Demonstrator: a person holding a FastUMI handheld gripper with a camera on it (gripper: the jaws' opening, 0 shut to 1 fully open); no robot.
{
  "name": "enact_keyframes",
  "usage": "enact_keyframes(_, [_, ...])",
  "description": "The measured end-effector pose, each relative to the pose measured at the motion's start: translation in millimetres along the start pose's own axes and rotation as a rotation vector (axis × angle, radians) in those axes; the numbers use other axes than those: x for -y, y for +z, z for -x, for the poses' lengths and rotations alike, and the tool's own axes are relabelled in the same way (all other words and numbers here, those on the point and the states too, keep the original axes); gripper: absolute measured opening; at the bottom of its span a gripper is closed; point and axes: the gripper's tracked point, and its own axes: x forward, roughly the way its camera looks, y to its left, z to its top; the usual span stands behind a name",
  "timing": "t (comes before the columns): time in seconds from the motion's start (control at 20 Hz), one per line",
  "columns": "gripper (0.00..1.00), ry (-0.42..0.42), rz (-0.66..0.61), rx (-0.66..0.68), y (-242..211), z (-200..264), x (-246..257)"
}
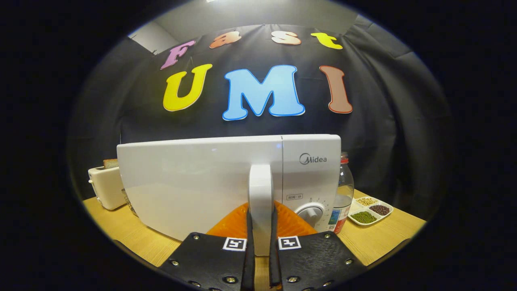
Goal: Open the microwave, put the food inside, and close the microwave door.
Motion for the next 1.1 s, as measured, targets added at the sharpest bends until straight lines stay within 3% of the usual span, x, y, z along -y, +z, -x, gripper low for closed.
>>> enact_keyframes(0.3, [0.14,-0.007,0.030,-0.015,-2.5,-5.2,2.0])
enact_keyframes(0.55, [0.14,0.058,-0.053,-0.055,-4.8,-1.9,-5.6])
enact_keyframes(1.1, [0.15,0.072,-0.116,-0.127,-6.0,10.9,-4.9])
